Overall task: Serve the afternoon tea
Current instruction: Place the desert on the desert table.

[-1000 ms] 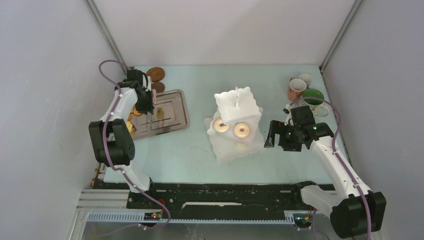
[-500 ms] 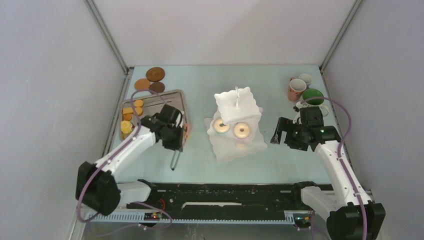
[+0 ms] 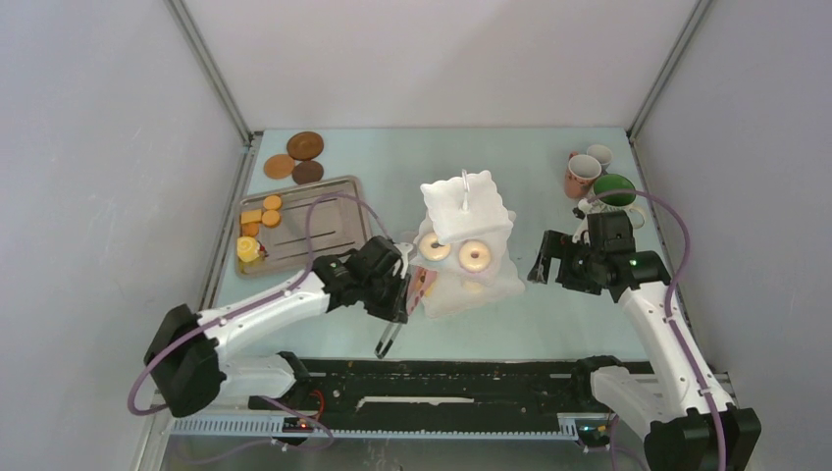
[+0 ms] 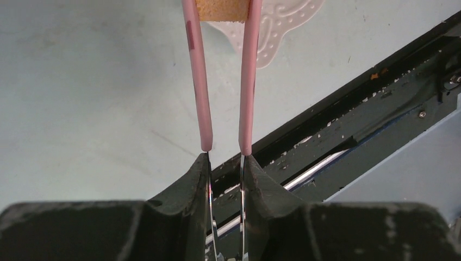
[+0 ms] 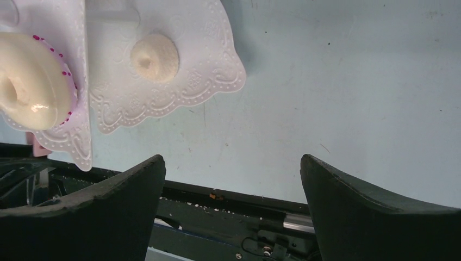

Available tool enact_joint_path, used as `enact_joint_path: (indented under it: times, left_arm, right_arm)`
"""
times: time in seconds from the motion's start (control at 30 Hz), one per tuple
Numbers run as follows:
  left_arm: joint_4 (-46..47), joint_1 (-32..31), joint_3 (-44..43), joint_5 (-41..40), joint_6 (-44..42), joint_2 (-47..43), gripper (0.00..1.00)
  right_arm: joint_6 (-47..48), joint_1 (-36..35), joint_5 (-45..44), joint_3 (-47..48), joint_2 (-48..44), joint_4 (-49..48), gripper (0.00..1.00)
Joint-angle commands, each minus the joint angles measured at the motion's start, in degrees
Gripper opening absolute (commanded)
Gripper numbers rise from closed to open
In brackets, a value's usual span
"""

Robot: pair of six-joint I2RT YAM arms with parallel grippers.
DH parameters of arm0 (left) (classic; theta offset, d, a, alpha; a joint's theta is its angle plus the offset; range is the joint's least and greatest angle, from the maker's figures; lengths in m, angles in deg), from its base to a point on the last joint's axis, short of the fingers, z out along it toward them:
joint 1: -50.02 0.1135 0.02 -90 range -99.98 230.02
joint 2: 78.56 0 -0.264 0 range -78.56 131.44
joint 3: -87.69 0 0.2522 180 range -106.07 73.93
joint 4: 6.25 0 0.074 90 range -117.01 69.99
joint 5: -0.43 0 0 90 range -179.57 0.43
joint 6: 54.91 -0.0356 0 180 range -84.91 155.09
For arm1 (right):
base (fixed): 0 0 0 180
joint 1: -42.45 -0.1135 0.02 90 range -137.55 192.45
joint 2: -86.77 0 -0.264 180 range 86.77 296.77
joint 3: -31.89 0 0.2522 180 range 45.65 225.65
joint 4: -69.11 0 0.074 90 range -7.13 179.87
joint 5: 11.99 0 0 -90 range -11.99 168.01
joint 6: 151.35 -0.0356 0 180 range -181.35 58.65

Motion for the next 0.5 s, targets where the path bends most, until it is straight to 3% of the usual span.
enact_joint_path:
  times: [0.0, 0.27, 0.47]
  left_arm:
    - [7.12, -2.89, -3.33, 0.99, 1.18, 4.44, 0.15]
    - [10.64, -8.85, -5.91, 0.92, 0.96, 11.48, 0.16]
    - [12.04, -12.72, -7.21, -0.20, 3.00, 15.45, 0.24]
  right_arm:
    - [0.58, -0.70, 0.28, 1.07, -1.19, -1.80, 0.97]
    - [0.57, -0.94, 0.36, 0.89, -1.35, -1.93, 0.97]
    - [0.66, -1.32, 0.60, 0.73, -1.27, -2.11, 0.97]
